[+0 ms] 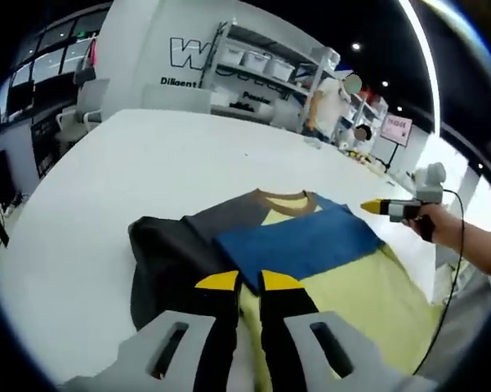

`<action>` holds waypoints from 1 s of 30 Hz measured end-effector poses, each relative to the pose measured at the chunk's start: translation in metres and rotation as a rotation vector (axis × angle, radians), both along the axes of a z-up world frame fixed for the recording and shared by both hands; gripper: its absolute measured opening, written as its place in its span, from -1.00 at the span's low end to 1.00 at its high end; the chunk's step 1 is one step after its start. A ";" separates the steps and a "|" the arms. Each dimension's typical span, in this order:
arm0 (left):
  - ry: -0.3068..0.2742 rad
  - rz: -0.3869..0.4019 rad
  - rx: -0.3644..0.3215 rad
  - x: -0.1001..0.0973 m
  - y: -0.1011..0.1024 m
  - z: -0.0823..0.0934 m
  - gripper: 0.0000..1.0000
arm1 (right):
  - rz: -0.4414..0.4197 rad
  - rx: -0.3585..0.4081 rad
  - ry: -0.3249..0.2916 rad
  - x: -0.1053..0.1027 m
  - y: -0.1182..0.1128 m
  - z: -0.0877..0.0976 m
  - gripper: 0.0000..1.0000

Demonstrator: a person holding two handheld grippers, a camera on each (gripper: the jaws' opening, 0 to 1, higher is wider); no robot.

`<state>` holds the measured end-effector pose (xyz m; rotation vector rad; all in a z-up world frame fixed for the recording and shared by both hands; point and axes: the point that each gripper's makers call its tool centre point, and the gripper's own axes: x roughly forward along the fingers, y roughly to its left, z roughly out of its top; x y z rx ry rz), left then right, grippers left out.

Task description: Fold the garment on the visible template until the final outline fits inside the template.

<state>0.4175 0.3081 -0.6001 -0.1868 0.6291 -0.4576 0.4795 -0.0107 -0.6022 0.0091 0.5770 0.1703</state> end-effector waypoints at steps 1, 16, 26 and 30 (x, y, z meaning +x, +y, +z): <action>0.004 0.006 -0.005 -0.002 0.003 0.001 -0.93 | 0.005 0.000 -0.004 -0.004 0.003 0.001 -0.55; -0.033 0.019 0.026 -0.024 0.023 0.008 -0.85 | 0.038 0.024 0.001 -0.028 0.024 0.007 -0.44; -0.103 0.118 0.085 -0.031 0.056 0.026 -0.71 | 0.079 0.056 -0.013 -0.034 0.042 0.017 -0.40; -0.085 0.143 0.090 -0.036 0.063 0.024 -0.58 | 0.090 0.068 -0.006 -0.041 0.044 0.016 -0.37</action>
